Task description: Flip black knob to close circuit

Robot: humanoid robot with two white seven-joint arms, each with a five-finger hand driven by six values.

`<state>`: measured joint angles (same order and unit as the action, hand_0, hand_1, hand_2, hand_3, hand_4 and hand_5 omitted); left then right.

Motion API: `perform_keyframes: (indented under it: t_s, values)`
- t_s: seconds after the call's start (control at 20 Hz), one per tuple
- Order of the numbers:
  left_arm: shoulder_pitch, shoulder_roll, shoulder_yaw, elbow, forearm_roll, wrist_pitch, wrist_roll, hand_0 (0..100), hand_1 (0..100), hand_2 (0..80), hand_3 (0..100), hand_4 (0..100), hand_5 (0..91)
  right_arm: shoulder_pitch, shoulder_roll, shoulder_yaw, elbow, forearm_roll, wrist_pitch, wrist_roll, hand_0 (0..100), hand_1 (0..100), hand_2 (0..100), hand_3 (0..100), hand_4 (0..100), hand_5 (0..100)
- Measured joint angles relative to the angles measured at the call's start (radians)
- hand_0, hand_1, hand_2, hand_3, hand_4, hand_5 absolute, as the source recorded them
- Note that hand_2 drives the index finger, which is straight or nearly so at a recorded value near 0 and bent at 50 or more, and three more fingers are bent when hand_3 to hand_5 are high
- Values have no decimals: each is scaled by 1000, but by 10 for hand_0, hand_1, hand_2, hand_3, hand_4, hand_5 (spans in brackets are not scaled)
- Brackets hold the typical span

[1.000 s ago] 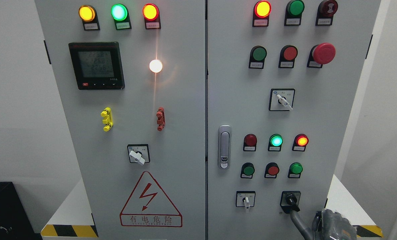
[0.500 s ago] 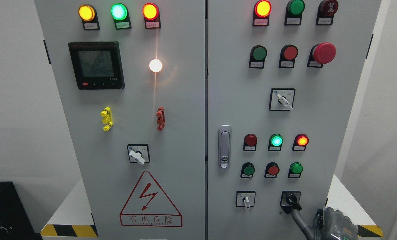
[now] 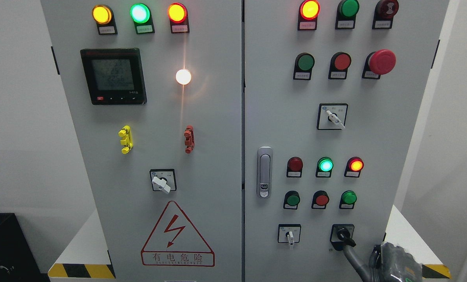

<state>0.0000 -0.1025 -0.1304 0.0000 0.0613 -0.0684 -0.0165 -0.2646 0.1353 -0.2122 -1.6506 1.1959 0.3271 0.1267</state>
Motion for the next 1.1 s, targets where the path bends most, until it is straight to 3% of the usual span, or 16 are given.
perform_keyframes:
  t_s: [1.1]
  values:
    - [0, 0, 0, 0, 0, 0, 0, 120, 556, 0, 0, 0, 0, 10, 0, -6, -23, -36, 3, 9, 0, 23, 875, 1000, 948, 1000]
